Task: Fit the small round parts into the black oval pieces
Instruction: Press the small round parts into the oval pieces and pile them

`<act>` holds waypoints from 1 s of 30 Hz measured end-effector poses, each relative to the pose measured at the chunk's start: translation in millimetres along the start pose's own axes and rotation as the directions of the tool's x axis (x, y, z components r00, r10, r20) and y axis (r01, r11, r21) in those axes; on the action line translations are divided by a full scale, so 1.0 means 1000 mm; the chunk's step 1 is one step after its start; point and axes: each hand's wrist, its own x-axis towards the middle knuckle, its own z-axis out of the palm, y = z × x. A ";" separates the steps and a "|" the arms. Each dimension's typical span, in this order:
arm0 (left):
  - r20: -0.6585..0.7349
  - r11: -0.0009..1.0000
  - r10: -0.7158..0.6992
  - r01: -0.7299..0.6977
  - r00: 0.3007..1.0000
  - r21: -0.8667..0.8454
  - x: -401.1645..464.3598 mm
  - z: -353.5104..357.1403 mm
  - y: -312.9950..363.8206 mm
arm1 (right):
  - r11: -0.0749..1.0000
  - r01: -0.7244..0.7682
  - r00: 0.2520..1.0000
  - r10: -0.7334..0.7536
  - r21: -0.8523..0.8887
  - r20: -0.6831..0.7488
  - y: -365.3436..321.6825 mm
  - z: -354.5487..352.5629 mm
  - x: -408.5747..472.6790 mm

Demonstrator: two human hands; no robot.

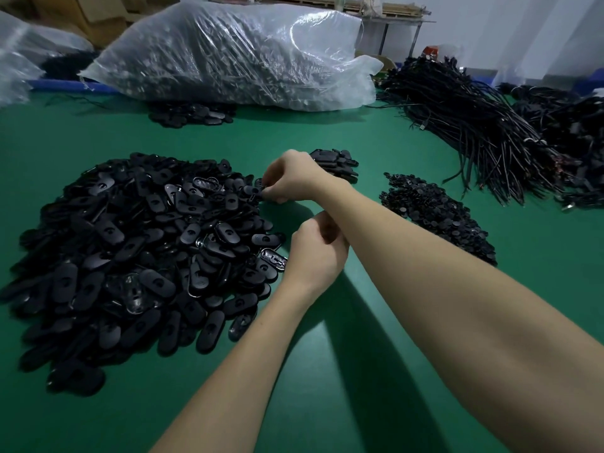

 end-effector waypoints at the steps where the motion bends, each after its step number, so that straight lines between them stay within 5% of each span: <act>1: 0.000 0.999 -0.024 0.024 1.000 -0.038 0.001 0.000 0.001 | 0.997 0.031 1.000 -0.031 -0.065 0.001 -0.003 0.002 0.002; 4: -0.001 0.991 -0.083 0.082 0.997 -0.104 0.001 -0.001 0.003 | 0.992 0.061 0.998 -0.064 -0.114 -0.023 -0.007 0.006 0.003; 16: -0.096 1.000 0.022 -0.020 0.995 0.024 -0.003 0.001 0.003 | 0.963 -0.171 0.959 0.211 0.208 -0.188 0.058 -0.032 -0.082; 21: -0.216 0.999 -0.023 0.017 0.976 -0.032 -0.001 0.001 0.004 | 0.845 -0.185 0.968 0.244 0.503 -0.055 0.082 -0.033 -0.145; 25: -0.140 0.999 0.026 -0.023 0.990 0.025 0.000 -0.002 0.002 | 0.845 -0.214 0.972 0.232 0.490 0.024 0.079 -0.037 -0.157; 30: -0.166 0.994 -0.024 0.007 0.986 -0.107 -0.001 -0.003 0.003 | 0.828 -0.188 0.975 0.222 0.529 -0.002 0.076 -0.038 -0.164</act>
